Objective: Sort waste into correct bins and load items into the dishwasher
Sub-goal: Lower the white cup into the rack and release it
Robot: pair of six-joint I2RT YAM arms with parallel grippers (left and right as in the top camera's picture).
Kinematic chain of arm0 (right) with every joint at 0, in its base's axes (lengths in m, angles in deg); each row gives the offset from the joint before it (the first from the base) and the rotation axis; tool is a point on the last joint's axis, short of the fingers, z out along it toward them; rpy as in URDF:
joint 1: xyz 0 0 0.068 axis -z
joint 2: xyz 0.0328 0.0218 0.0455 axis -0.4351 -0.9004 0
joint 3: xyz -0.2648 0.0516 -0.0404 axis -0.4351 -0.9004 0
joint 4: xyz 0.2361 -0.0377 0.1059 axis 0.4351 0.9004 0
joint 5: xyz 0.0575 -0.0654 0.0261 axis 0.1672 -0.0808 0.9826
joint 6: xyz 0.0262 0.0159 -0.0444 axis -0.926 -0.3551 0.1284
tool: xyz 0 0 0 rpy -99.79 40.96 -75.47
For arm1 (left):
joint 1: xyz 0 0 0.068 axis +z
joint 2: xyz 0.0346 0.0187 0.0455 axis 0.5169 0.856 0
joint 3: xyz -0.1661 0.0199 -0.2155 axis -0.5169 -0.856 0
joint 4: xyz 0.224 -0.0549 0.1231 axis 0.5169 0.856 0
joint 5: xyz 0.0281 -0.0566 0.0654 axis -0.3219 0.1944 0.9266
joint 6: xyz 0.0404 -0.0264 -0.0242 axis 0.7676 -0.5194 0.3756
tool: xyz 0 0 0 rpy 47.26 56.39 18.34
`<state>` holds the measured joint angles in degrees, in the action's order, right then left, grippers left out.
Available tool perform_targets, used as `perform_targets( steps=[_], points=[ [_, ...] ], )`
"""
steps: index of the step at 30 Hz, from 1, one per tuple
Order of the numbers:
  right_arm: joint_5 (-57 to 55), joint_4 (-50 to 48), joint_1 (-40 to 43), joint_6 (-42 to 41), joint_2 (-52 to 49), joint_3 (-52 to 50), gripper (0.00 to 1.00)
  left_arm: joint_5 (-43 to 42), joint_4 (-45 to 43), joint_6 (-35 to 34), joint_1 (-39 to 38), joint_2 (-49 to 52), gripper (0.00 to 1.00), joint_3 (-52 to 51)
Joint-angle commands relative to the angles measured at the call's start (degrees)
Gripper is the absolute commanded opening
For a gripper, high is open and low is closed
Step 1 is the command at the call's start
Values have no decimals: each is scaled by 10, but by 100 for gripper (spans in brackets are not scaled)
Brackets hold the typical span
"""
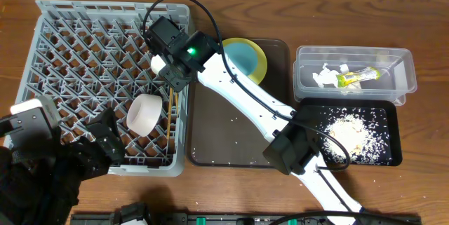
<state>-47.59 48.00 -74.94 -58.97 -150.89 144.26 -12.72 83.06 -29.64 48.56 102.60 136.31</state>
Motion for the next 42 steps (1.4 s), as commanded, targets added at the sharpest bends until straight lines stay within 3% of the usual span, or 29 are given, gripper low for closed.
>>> perform_targets(
  steps=[1, 10, 18, 20, 22, 23, 25, 30, 42],
  points=[
    [-6, -13, 0, 21, -5, 0, 60, 3, -2, -5, 1, 0, 97, 2],
    [-4, -21, 0, 65, 12, 1, 79, 3, -2, -5, 1, 0, 97, 2],
    [-4, -37, 9, 40, 39, 18, 79, 3, -2, -5, 1, 0, 97, 2],
    [-4, -35, 17, 15, 40, 18, 72, 3, -2, -5, 1, 0, 97, 2],
    [-4, -22, 26, -17, 38, 17, 53, 3, -2, -5, 1, 0, 97, 2],
    [-3, -12, 31, -34, 37, 17, 34, 3, -2, -5, 1, 0, 97, 2],
    [2, 3, 39, -63, 35, 17, 4, 3, -2, -5, 1, 0, 97, 2],
    [16, -15, 38, -68, 31, 4, 1, 3, -2, -5, 1, 0, 97, 3],
    [21, -169, -1, -59, 31, -116, 1, 3, -2, -5, 1, 0, 97, 2]
  ],
)
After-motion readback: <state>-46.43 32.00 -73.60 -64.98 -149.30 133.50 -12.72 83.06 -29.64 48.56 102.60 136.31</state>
